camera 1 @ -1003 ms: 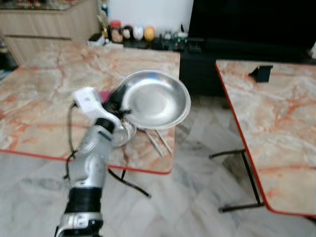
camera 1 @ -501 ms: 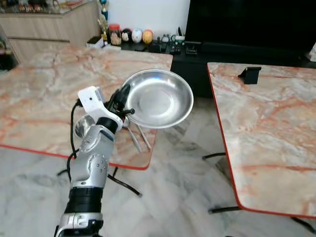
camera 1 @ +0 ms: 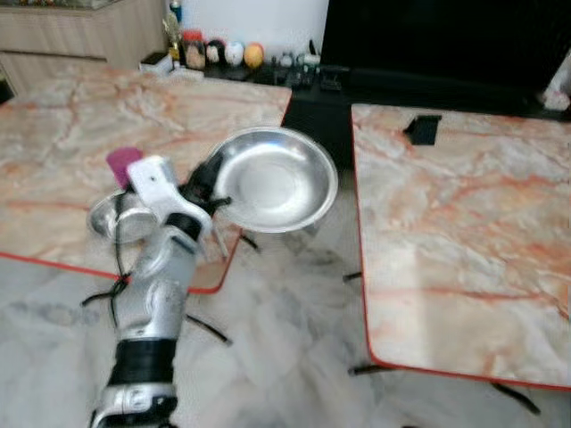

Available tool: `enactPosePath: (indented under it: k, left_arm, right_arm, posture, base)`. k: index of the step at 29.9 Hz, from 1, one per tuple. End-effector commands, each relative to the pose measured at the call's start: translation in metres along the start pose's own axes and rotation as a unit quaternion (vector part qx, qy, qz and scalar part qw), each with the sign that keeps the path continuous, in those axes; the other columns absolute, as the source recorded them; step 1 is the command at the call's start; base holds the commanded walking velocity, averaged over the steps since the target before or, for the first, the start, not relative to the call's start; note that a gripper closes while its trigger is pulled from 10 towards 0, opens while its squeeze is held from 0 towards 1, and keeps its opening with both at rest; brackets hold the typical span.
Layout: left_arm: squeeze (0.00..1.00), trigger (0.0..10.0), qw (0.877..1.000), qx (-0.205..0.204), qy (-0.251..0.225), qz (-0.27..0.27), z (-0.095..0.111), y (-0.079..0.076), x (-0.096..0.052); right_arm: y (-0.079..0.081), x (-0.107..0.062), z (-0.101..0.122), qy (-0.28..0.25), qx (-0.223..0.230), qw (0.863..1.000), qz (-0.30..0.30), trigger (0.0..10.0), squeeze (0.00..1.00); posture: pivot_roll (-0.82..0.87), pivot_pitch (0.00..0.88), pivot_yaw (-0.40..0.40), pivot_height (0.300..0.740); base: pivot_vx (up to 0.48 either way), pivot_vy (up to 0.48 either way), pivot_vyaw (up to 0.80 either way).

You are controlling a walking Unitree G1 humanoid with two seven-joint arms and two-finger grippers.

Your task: Setting the table

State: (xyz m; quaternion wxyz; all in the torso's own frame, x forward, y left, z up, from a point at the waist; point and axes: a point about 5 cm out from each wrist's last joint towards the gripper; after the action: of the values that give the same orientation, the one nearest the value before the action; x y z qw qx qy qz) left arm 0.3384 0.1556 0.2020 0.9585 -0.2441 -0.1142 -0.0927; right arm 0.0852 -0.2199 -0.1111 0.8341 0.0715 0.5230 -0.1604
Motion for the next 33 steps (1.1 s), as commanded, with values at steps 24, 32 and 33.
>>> enactPosePath:
  k: [24,32,33]
  left_arm:
    - [0.00,10.0,1.000,0.009,0.009,-0.019,-0.0016,-0.0067,-0.0002]
    - [0.00,10.0,0.996,0.043,0.039,-0.070,-0.0018,-0.0065,-0.0024]
    - [0.00,10.0,0.995,0.049,0.043,-0.076,-0.0014,-0.0058,-0.0026]
  right_arm:
    - [-0.0041,0.0001,0.0016,-0.001,0.001,1.000,-0.003,10.0,0.00]
    - [-0.0038,0.0001,0.0018,-0.002,-0.002,1.000,-0.003,10.0,0.00]
    - [-0.0038,0.0001,0.0018,-0.002,-0.002,1.000,-0.002,10.0,0.00]
  posture:
    - [0.13,0.000,-0.068,0.728]
    - [0.13,0.000,-0.074,0.728]
    - [0.13,0.000,-0.074,0.728]
  base:
    - [0.000,-0.262,0.00]
    - [0.000,-0.262,0.00]
    - [0.000,-0.262,0.00]
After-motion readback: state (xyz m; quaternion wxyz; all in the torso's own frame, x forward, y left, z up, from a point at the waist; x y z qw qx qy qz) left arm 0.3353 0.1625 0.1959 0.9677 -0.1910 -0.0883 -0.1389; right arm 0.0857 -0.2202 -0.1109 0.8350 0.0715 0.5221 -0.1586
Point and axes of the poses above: a point about 5 cm out from each wrist's last joint towards the gripper, its own x axis pointing out of the wrist towards the gripper, its own z axis along the axis of the wrist's last joint, y = z × x
